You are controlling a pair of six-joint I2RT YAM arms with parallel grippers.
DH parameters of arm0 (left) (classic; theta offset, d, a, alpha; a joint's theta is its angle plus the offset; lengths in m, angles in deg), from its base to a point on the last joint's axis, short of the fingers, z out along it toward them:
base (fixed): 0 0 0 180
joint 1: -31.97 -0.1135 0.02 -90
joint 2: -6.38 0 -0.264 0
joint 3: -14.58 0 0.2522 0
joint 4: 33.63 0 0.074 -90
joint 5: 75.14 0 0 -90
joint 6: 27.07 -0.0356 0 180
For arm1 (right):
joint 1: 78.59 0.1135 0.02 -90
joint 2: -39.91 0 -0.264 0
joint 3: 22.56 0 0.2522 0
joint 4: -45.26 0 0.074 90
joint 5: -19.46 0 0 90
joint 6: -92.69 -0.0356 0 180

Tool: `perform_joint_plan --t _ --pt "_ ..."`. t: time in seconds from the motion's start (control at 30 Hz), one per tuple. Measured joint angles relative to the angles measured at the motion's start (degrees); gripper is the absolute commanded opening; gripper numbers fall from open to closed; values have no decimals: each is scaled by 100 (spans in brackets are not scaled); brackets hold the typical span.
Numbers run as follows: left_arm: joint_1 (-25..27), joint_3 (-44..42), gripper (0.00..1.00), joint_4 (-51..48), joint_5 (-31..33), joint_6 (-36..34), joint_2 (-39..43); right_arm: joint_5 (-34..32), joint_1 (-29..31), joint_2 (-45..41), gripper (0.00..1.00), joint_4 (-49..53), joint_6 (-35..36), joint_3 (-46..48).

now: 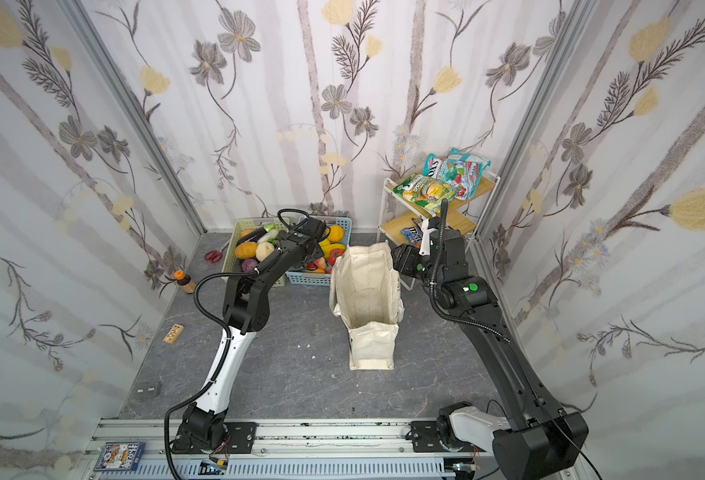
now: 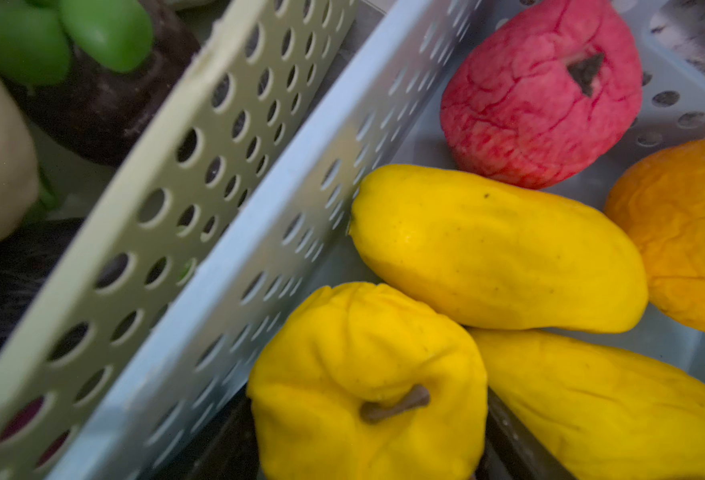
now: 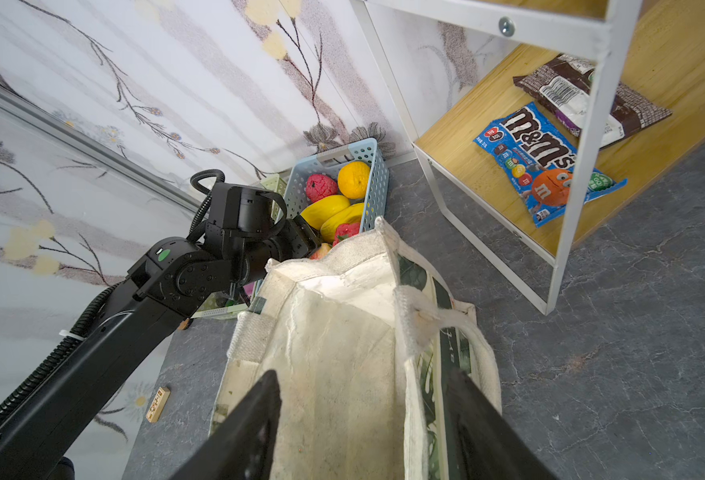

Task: Place the food into the grocery bag and tie it
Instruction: 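Lower the left gripper onto the yellow pear in the blue basket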

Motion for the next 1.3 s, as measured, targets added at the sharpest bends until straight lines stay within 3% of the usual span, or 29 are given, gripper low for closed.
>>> perform_joint_plan --t 0.33,1.3 --pt "-7 9 61 205 103 -415 -44 22 2 2 64 22 7 -24" --pt "192 -328 61 184 -48 -984 870 149 11 11 64 13 142 140"
